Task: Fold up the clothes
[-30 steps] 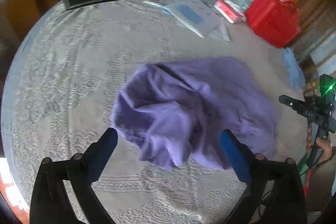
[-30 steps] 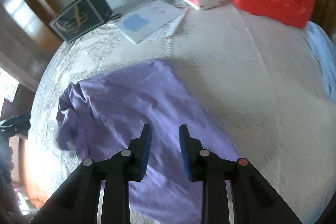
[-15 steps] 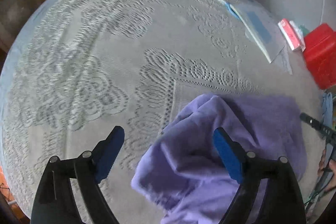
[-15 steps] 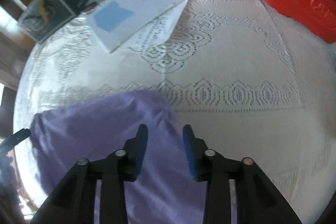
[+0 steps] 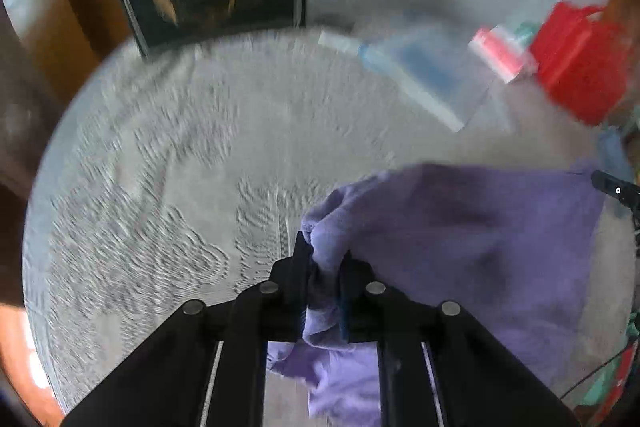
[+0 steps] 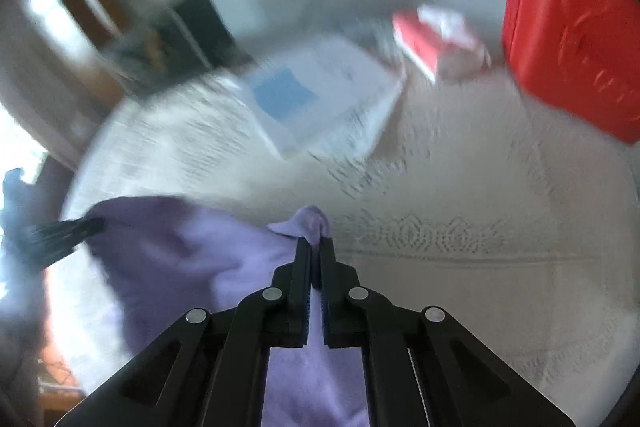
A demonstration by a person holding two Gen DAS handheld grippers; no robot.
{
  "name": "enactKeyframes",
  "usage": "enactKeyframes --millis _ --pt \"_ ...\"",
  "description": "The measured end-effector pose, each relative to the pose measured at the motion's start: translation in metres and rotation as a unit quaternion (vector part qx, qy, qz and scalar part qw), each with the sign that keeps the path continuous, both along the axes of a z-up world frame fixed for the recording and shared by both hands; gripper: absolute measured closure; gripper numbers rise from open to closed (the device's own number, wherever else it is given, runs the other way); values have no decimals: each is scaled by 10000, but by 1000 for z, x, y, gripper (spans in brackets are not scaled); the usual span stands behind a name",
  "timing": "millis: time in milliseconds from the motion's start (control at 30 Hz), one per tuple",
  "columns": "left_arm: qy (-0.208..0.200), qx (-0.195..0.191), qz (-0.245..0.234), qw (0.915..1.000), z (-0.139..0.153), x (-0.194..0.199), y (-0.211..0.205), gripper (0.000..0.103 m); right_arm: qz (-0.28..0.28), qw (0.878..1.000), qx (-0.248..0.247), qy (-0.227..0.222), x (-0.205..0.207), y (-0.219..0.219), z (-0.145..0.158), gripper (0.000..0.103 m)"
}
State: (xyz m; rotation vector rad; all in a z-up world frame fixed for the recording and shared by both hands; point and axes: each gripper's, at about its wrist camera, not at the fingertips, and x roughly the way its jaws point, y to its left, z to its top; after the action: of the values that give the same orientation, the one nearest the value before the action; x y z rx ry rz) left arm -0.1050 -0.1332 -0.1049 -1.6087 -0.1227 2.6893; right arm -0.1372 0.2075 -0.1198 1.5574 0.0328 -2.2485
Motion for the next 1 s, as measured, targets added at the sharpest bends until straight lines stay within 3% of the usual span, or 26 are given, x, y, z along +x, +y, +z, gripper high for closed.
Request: enactKeyframes --millis 67,167,233,267,367,433,467,667,867,1000 --pt "157 -27 -180 9997 10 27 3 91 71 9998 -158 132 22 9 15 99" --pt "-310 209 -418 9984 -13 55 10 89 178 9985 -395 329 56 23 37 99" --pt "-737 272 -430 9960 -33 69 10 81 241 9975 -527 397 79 32 48 98" --pt "-898 306 -393 9947 -40 74 9 78 236 9985 -476 144 90 35 34 96" --pt "-1038 512 -233 9930 -46 80 1 55 36 9982 -383 -459 112 44 -4 89" --pt "-904 548 -241 9941 -34 80 0 32 -244 9970 -440 -594 114 54 -17 88" --pt "-818 539 -256 9949 -27 78 2 29 -384 9960 -469 -662 114 58 -23 88" --pt "-535 650 -225 9962 -10 37 17 29 -1032 9912 -590 -588 104 84 -28 87" --pt "-804 325 -279 9958 -51 -25 54 29 -1592 9837 -661 -515 91 109 -29 87" --pt "-889 -43 -441 9951 -72 -41 78 29 -1963 9769 -708 -466 83 125 -29 84"
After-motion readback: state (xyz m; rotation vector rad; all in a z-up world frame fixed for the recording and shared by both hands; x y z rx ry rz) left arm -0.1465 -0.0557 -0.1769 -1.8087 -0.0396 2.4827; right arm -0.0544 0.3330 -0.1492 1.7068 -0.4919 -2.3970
